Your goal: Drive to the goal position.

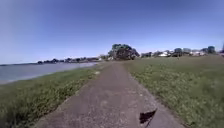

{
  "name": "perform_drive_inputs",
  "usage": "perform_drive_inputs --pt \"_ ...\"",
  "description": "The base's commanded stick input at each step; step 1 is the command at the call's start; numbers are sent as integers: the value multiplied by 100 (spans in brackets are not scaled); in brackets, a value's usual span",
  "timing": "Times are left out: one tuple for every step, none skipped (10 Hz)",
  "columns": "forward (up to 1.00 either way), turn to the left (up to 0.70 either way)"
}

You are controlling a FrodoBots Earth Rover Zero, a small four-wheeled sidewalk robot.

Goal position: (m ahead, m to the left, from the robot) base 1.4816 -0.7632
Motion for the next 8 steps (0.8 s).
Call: perform_drive_inputs --pt "70 0" --pt "70 0" --pt "70 0" --pt "70 0" --pt "70 0" --pt "70 0" --pt "70 0" --pt "70 0"
